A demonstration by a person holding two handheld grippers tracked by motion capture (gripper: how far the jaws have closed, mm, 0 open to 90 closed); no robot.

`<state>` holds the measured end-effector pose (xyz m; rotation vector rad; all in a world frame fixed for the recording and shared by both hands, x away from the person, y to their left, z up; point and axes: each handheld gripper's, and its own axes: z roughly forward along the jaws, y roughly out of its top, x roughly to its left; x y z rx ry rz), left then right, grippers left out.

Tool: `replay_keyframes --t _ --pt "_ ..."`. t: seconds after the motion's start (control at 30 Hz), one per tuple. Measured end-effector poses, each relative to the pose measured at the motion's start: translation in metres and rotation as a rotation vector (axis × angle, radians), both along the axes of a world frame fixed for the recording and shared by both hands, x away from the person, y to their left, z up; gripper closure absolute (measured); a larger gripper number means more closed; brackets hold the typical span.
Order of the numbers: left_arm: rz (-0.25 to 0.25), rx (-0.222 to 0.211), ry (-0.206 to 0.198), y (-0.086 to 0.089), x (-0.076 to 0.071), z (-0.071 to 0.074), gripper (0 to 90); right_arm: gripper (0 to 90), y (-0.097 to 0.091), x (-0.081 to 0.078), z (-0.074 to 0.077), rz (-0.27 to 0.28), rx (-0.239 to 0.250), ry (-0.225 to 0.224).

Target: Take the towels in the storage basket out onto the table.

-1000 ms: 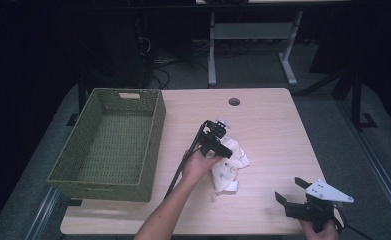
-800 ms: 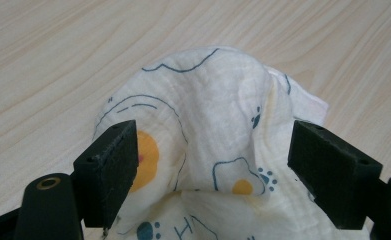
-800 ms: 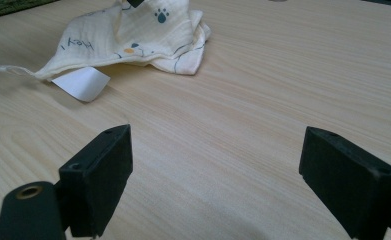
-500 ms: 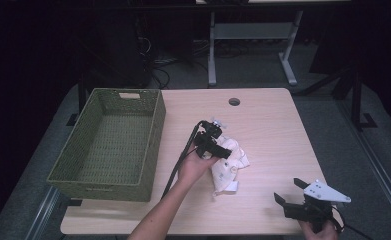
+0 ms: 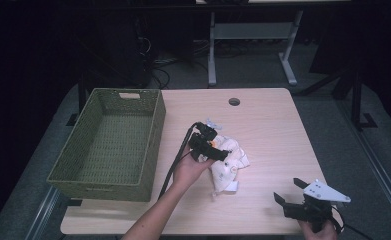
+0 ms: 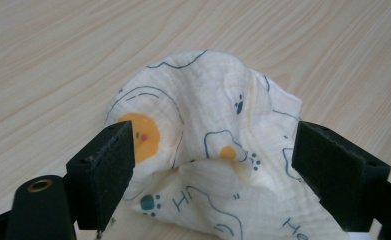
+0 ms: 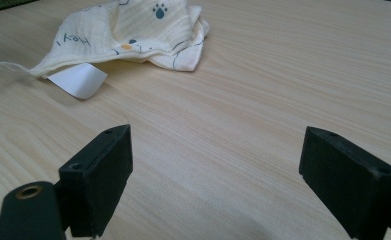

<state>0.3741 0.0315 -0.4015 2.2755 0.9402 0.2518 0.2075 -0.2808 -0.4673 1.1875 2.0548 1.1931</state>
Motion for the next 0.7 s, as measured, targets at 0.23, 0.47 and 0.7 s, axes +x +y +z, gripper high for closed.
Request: replay_keyframes --t 0.23,0.47,0.7 --pt "-0.014 0.007 -0.035 0.003 -0.01 0.001 16.7 13.4 0.001 0.0 0.001 0.001 -0.003 0.0" --pt "-0.008 -0.001 -0.039 0.014 -0.013 0.0 16.7 13.4 0.0 -0.001 0.001 -0.003 -0.001 -0.004" --pt "-0.003 -0.003 -0.052 0.026 -0.019 0.0 16.6 13.4 0.0 -0.001 0.0 0.0 -0.005 -0.001"
